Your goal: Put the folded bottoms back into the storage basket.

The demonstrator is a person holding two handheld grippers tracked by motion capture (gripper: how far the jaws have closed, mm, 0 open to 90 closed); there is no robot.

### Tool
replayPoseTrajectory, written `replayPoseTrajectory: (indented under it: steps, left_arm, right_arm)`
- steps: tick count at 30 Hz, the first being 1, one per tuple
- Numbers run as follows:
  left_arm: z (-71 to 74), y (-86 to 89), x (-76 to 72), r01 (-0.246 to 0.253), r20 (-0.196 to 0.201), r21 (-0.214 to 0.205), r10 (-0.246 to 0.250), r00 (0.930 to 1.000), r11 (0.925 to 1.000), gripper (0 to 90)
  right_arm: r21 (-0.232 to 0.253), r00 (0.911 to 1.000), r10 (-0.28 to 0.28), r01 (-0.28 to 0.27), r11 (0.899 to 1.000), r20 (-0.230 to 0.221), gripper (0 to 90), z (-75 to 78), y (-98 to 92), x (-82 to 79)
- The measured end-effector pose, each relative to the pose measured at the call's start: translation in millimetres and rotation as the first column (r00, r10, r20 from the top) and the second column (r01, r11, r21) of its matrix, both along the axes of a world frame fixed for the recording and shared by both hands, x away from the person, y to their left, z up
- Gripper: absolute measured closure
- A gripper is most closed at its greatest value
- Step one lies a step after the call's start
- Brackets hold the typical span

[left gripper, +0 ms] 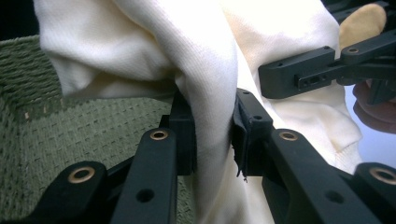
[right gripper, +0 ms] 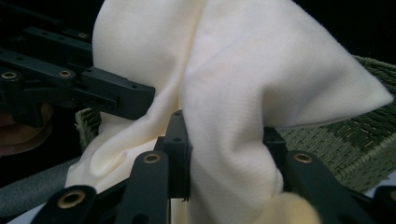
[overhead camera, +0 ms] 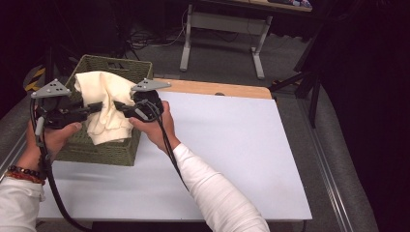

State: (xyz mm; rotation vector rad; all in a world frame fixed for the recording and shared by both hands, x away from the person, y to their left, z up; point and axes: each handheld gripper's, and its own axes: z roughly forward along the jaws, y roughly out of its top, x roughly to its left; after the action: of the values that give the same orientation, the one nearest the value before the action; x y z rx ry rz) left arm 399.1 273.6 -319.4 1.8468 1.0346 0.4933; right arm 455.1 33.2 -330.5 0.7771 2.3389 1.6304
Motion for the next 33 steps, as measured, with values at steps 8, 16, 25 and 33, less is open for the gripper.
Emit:
replayPoseTrajectory:
  steps: [8, 16, 25, 33]
  left_arm:
    - [-5.6, 6.3, 15.4, -0.067, -0.014, 0.072, 0.068, 0.9976, 0.9951, 72.1]
    - [-17.5, 6.6, 37.0, -0.105, -0.066, 0.139, 0.115, 0.9912, 0.9847, 71.9]
    - [-31.2, 7.5, 52.3, -0.115, -0.113, 0.189, 0.138, 0.984, 0.9751, 71.8]
    - [-40.5, 8.1, 60.2, -0.122, -0.138, 0.208, 0.153, 0.9785, 0.9705, 71.6]
  right_arm:
    - [0.003, 0.9989, -0.023, 0.023, 1.0, -0.041, 64.9, -12.0, 20.6, 17.5]
    - [-0.042, 0.9962, -0.065, 0.063, 0.997, -0.058, 64.8, -27.2, 35.2, 32.8]
    - [-0.095, 0.9939, -0.094, 0.089, 0.991, -0.057, 64.4, -43.1, 45.5, 42.3]
    - [-0.154, 0.9939, -0.104, 0.097, 0.983, -0.036, 64.0, -45.6, 51.2, 43.7]
